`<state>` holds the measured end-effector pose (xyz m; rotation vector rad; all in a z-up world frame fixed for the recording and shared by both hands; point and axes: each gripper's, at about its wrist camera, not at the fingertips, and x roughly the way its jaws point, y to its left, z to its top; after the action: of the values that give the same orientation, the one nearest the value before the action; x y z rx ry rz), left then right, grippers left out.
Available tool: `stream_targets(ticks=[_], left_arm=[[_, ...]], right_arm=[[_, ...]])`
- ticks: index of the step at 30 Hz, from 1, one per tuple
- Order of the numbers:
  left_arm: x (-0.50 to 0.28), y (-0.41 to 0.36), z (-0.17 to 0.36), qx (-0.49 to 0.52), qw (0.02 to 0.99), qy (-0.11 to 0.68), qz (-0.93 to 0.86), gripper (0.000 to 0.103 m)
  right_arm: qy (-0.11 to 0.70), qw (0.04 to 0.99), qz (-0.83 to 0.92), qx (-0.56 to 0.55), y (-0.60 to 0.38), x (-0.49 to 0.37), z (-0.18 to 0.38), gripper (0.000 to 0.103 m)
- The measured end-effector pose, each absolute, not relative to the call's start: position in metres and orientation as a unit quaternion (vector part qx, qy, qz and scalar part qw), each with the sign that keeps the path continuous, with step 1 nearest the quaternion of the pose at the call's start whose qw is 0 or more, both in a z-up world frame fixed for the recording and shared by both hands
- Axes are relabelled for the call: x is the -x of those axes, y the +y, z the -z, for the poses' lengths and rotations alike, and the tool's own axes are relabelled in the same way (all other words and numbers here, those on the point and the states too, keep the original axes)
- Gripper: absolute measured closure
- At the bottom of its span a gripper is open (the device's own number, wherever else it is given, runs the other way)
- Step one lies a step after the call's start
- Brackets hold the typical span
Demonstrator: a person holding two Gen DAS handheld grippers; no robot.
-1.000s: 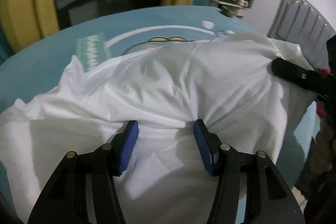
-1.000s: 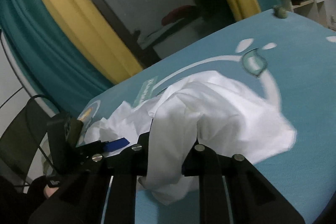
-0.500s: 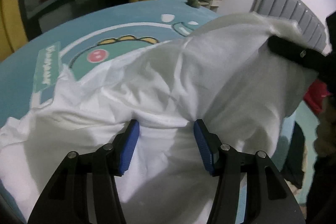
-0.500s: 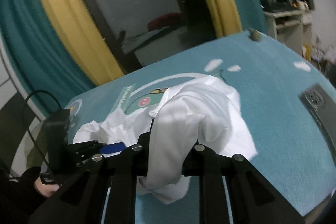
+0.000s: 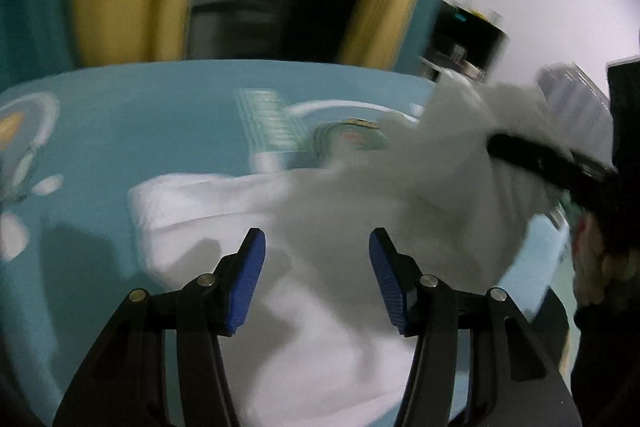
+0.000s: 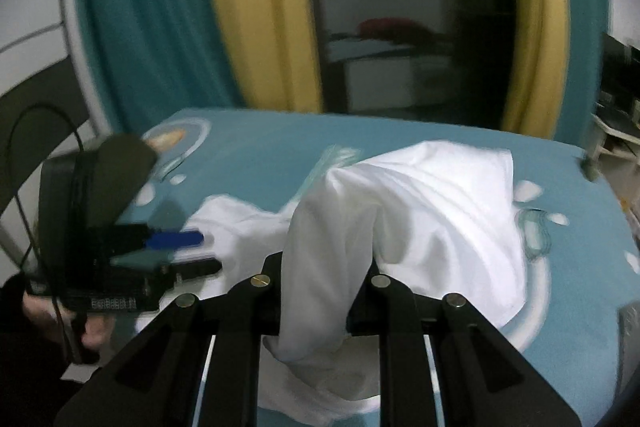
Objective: Fold large clothes
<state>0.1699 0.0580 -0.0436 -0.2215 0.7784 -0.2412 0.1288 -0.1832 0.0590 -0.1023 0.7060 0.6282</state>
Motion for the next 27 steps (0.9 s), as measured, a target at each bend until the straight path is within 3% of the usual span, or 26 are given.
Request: stream_targets(ticks=[6, 12, 16, 27], left_arm=[[-0.144, 0.123, 0.048, 0.130, 0.920, 0.367, 0.045, 0.046], [-0.131, 0.156, 0.047, 0.138, 0.922, 0.361, 0.002, 0.046], [-0.125, 0.162, 0.039, 0.146, 0.926, 0.349, -0.010, 0.046], [-0.154, 0.079, 0.020, 0.111, 0.925, 0.344, 0.120, 0.039]], right_arm=[[0.404, 0.830, -0.374, 0.094, -0.096, -0.123, -0.007, 0.084], [0.452, 0.768, -0.437, 0.124, -0.043, -0.108, 0.029, 0.055], [0.437, 0.750, -0.481, 0.123, -0.034, -0.092, 0.016, 0.045], [0.355, 0.830, -0.425, 0.064, -0.145, -0.090, -0.047, 0.039]])
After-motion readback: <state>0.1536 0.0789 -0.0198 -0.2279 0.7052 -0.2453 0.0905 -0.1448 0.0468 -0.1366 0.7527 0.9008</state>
